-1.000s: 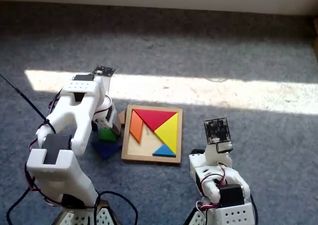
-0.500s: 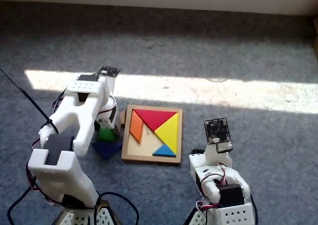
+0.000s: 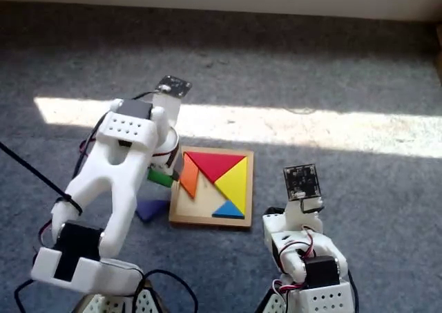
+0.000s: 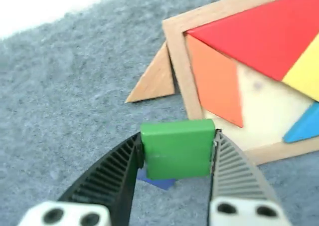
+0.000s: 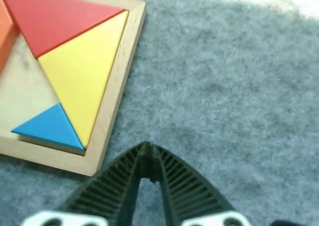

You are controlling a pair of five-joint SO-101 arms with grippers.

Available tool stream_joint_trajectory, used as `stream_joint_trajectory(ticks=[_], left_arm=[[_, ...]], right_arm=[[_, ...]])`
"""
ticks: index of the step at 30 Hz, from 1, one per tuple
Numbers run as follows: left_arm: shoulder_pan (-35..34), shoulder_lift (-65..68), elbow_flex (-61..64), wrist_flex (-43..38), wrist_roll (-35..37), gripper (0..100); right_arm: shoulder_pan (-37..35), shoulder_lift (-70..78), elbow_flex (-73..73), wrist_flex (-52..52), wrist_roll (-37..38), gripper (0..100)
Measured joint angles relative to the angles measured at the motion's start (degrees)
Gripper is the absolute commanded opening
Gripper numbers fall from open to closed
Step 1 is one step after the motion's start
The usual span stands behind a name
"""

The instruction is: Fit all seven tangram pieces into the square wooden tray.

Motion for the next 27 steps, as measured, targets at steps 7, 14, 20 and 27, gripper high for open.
stream_joint_trajectory(ticks=[7,14,20,27], left_arm=[[10.3,-0.4,0.0,0.5,0.1,11],[19.7,4.5,0.0,-0.1,0.0,11],[20.7,8.1,0.0,-2.7,0.1,19],[20.7,8.2,0.0,-2.8,0.1,23]], right_arm=[[0.0,0.0,0.0,0.0,0.0,0.5],[0.0,0.0,0.0,0.0,0.0,0.5],[0.0,0.0,0.0,0.0,0.0,0.5],[0.0,0.0,0.0,0.0,0.0,0.5]])
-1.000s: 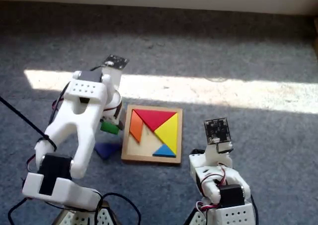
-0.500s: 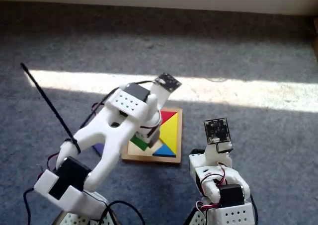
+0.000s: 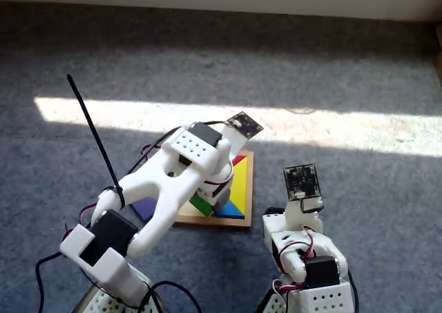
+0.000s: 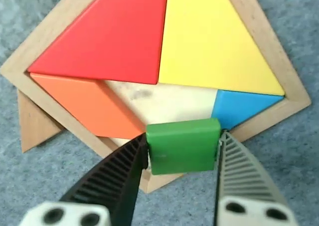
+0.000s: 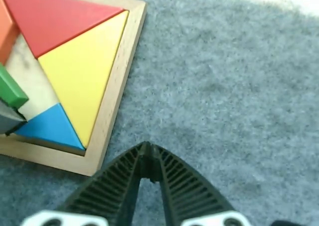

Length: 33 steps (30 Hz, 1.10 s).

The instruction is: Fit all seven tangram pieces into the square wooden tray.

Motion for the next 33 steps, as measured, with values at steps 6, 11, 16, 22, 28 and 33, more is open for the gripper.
stream_joint_trajectory(ticks=[6,11,16,22,28,33], left_arm=[[0.0,0.0,0.0,0.0,0.0,23],[0.0,0.0,0.0,0.0,0.0,23],[-0.4,0.0,-1.8,0.5,2.1,23],[-5.1,-3.3,-0.9,0.9,3.6,23],[-5.1,-4.4,8.4,-7.4,3.4,23],[-5.5,-5.1,11.0,-10.8,3.4,23]], right_arm=[[0.0,0.0,0.0,0.0,0.0,0.5],[0.0,0.0,0.0,0.0,0.0,0.5],[0.0,0.0,0.0,0.0,0.0,0.5],[0.0,-0.1,0.0,0.0,0.0,0.5],[0.0,-0.1,0.0,0.0,0.0,0.5],[0.0,-0.1,0.0,0.0,0.0,0.5]])
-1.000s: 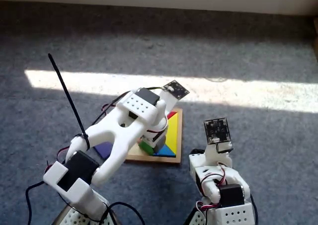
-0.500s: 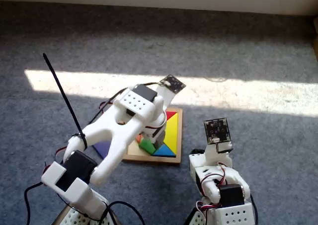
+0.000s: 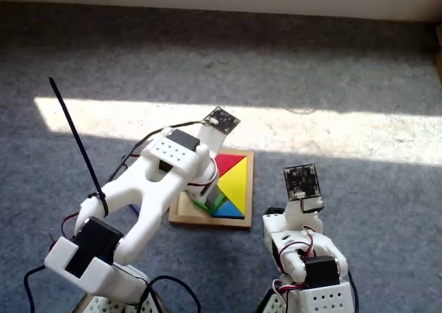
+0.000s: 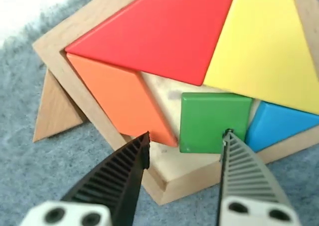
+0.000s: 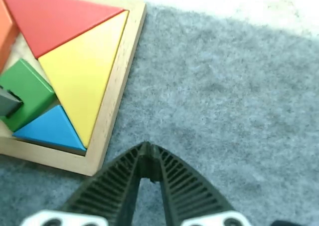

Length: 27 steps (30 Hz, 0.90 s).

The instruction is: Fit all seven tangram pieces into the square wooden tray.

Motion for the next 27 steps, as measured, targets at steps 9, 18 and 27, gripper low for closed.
stream_joint_trajectory(ticks=[9,18,27], left_arm=[[3.8,-0.1,0.4,-2.8,-0.1,23],[6.2,-0.5,0.4,-3.1,0.1,23],[4.0,-10.6,0.4,-0.3,0.1,23]], right_arm=[[0.0,0.0,0.0,0.0,0.0,0.5],[0.0,0.0,0.0,0.0,0.0,0.5],[0.0,0.0,0.0,0.0,0.0,0.5]])
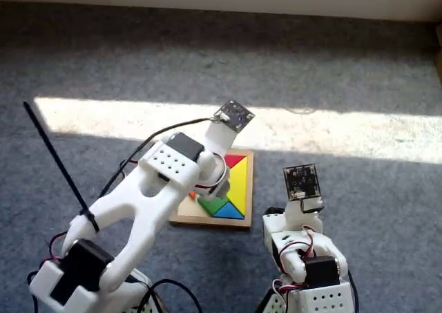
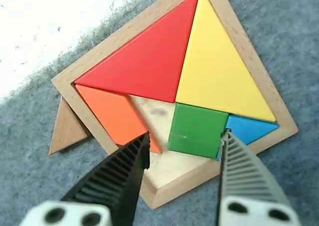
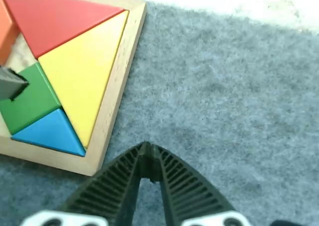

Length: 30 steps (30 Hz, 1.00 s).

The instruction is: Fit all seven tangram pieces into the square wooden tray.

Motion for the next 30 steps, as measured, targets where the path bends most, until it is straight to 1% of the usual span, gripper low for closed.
stream_joint_trajectory(ticks=[2,4,6,12,15,20,26,30], left_arm=[[-0.5,-3.1,0.0,1.8,-0.1,23],[-2.9,-5.5,0.0,3.3,0.2,23],[-7.0,-6.9,0.0,3.9,0.4,23],[-22.5,-6.2,0.0,3.1,0.4,23],[-26.5,-2.4,0.0,0.5,0.4,23],[-26.9,6.5,-2.1,-1.5,-5.4,23],[-27.2,16.9,-8.7,-1.6,-6.7,23],[-27.0,18.7,-10.8,-1.6,-10.1,23]], right_arm=[[0.0,0.0,0.0,0.0,0.0,0.5],[0.0,0.0,0.0,0.0,0.0,0.5],[0.0,0.0,0.0,0.0,0.0,0.5],[0.0,0.0,0.0,0.0,0.0,0.5],[0.0,0.0,0.0,0.0,0.0,0.5],[0.0,0.0,0.0,0.0,0.0,0.5],[0.0,0.0,0.0,0.0,0.0,0.5],[0.0,0.0,0.0,0.0,0.0,0.5]])
